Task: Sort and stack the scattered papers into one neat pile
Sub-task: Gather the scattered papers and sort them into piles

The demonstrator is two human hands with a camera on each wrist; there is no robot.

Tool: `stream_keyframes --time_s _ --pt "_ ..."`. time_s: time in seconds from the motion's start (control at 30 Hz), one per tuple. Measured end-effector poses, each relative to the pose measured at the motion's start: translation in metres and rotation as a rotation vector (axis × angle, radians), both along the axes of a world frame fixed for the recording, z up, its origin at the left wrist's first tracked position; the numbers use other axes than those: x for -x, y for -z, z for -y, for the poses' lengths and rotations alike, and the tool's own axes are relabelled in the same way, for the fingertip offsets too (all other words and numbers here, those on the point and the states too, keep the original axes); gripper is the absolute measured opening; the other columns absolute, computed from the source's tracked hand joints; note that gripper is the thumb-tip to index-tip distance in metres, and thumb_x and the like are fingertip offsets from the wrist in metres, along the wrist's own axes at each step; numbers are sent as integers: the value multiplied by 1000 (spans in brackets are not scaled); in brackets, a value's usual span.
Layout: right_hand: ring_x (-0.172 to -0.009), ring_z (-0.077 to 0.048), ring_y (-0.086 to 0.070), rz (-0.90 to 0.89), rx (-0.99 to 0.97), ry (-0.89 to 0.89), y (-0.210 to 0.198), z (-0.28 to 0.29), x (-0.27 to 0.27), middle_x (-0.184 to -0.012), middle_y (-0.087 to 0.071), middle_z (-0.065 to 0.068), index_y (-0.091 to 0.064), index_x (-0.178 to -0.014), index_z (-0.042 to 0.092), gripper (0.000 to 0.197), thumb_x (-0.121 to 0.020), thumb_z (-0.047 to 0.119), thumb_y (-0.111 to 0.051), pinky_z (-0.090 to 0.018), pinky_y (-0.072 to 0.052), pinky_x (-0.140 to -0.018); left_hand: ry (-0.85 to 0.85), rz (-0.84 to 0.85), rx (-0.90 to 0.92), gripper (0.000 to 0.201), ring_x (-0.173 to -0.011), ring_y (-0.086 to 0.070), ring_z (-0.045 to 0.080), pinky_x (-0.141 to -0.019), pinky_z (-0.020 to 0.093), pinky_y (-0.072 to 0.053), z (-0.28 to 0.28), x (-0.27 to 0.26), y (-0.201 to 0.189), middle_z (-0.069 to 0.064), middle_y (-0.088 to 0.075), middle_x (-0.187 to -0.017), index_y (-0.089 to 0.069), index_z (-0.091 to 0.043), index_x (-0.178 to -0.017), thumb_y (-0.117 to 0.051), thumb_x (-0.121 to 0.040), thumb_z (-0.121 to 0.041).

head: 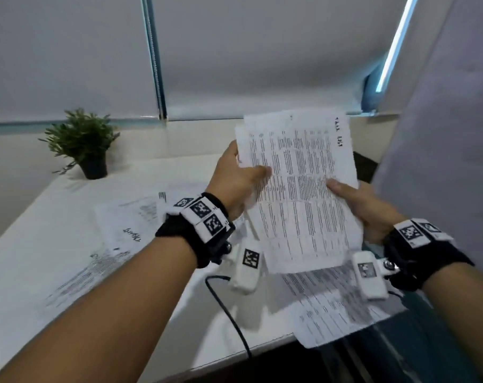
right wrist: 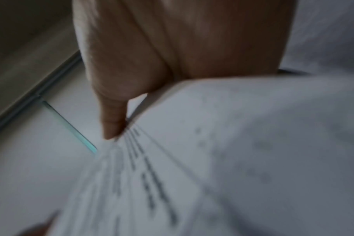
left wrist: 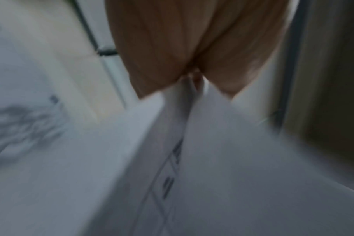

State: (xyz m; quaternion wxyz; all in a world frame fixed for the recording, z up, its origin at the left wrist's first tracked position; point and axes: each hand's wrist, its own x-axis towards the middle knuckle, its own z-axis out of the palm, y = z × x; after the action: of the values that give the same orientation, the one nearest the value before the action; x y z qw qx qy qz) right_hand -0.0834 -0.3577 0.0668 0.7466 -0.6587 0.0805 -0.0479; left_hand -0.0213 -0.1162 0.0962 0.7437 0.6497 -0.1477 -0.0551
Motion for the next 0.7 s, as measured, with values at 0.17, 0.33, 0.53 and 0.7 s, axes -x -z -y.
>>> stream_keyframes --time_s 0.17,0.33,0.53,0.7 --pt "-73 -18 -75 -207 643 189 12 35 16 -95 -73 -4 -60 -104 14 24 -89 14 -79 -32 -59 -59 7 -235 -295 106 -85 -71 33 -64 47 -62 22 -1 61 13 -67 -109 -14 -46 -152 -75 -78 -2" --pt "-95 -20 -67 -468 1128 55 45 47 19 -107 -70 -1 -63 -105 20 33 -84 37 -82 -39 -55 -84 146 -192 -751 84 -111 -66 33 -90 40 -58 26 6 94 11 -61 -132 -39 -26 -149 -79 -77 -9" --pt "-100 -30 -62 -396 1541 194 35 23 9 -117 -62 -10 -53 -125 18 62 -80 56 -76 -45 -55 -89 27 183 -1194 48 -118 -57 22 -86 25 -44 -28 1 65 2 -53 -142 -57 -26 -133 -69 -87 -31" --pt "-87 -19 -63 -99 1443 -57 -18 -74 -7 -102 -66 -2 -59 -110 27 43 -85 60 -70 -34 -49 -73 33 32 -1388 47 -106 -62 21 -88 32 -50 -127 -10 38 0 -59 -137 -62 -29 -129 -74 -85 -39"
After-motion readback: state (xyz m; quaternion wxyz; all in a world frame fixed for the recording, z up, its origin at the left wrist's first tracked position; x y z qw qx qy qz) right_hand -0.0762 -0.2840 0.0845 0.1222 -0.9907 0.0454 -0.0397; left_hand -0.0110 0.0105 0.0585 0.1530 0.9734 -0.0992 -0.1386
